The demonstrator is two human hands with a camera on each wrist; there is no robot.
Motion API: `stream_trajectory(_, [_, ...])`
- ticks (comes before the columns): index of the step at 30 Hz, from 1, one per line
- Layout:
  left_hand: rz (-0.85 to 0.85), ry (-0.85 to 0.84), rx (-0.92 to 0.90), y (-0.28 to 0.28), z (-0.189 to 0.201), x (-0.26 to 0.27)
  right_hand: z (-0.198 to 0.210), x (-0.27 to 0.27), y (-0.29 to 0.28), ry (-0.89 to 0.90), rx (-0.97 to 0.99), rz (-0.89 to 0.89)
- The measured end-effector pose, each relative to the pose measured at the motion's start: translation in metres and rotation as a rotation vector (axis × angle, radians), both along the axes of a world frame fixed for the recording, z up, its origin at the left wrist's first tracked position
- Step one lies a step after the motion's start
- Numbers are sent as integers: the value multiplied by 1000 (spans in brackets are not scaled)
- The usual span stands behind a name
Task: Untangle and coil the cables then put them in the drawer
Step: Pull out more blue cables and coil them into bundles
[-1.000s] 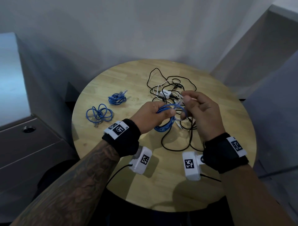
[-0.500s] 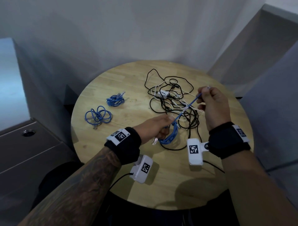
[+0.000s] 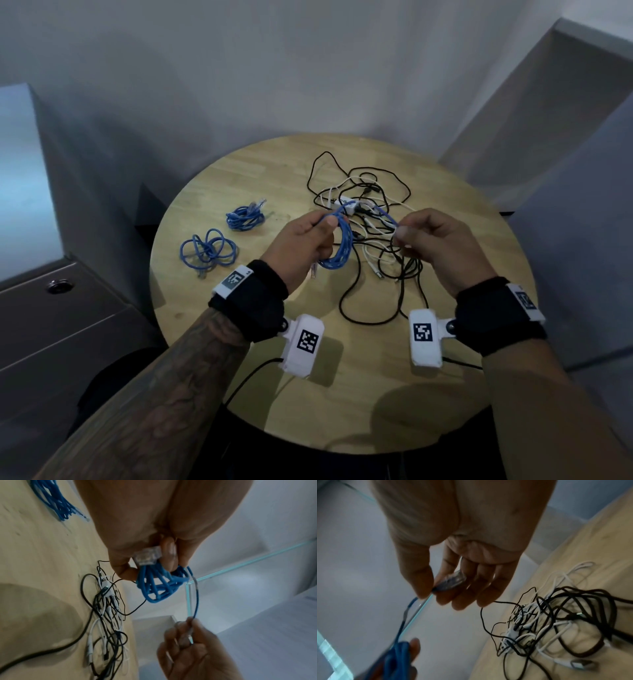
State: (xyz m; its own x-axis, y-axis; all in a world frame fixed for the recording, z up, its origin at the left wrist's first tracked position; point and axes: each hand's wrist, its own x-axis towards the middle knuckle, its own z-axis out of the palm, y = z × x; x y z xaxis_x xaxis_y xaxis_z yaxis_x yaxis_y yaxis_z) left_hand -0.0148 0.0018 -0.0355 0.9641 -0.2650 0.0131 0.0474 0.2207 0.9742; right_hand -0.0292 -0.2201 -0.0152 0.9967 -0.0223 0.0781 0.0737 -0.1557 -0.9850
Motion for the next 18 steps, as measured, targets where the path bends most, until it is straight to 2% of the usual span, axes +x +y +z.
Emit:
stream_trajectory(2, [-22, 22, -65, 1, 3, -1, -3, -1, 6, 13, -63, 64])
stream_trajectory(5, [-69, 21, -64, 0, 4, -2, -12, -4, 23, -43, -235, 95])
stream_trajectory(6, [-81, 22, -53, -1, 3, -2, -15, -5, 30, -39, -221, 78])
stream_trajectory(10, [-148, 24, -19, -3, 1, -5, -15, -5, 46, 128, 73, -13])
stream_trajectory(15, [-213, 29, 15, -4, 3, -9, -13, -2, 45, 230, 209, -33])
stream_trajectory(18, [-244, 58, 5, -2, 5, -8, -13, -2, 44, 271, 222, -9])
